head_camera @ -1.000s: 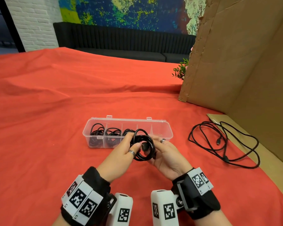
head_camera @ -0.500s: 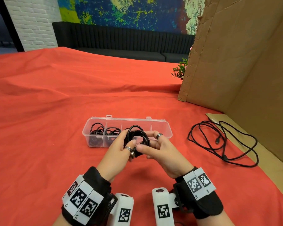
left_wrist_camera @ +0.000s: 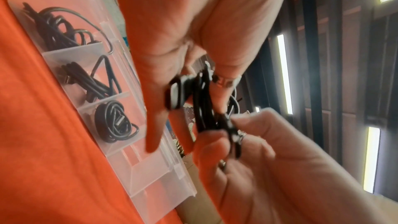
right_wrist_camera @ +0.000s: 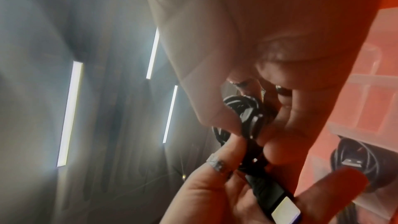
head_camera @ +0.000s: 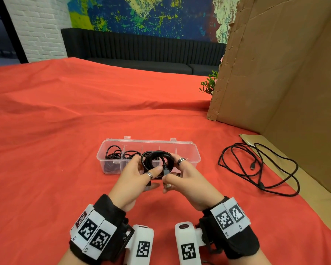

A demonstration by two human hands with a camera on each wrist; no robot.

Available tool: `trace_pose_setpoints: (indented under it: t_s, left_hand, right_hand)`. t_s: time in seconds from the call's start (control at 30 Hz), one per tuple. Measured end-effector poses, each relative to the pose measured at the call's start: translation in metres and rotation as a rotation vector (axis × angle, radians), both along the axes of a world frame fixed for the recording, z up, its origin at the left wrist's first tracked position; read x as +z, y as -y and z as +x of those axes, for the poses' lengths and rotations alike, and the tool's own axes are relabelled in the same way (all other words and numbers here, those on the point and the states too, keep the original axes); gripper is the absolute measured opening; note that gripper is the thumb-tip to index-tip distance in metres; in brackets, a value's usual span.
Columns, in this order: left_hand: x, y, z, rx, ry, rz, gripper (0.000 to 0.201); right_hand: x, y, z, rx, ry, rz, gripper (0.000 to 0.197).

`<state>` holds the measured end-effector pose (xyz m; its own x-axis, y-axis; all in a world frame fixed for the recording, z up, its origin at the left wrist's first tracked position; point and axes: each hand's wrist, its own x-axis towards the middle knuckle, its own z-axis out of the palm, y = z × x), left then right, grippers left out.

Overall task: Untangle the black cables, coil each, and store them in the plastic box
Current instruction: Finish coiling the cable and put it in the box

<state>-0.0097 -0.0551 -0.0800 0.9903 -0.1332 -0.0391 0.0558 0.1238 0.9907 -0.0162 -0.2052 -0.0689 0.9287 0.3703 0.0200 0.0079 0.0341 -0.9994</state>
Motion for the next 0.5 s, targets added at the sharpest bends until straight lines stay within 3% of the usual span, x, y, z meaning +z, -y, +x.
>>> trace_pose_setpoints:
  t_s: [0.2, 0.37, 0.5]
  left_hand:
    - [0.013, -0.01, -0.003, -0.273, -0.045, -0.017, 0.046]
    - [0.012, -0.01, -0.003, -0.221, -0.063, -0.045, 0.06]
    - [0.007, -0.008, -0.002, -0.147, 0.0, 0.047, 0.055]
  right_hand:
    - [0.008, 0.005, 0.001, 0.033, 0.022, -0.191, 0.058]
    - [0.032, 0.011, 0.006, 0.215, 0.068, -0.486, 0.043]
    - [0.038, 0.003, 0.008, 0.289, 0.107, -0.626, 0.034]
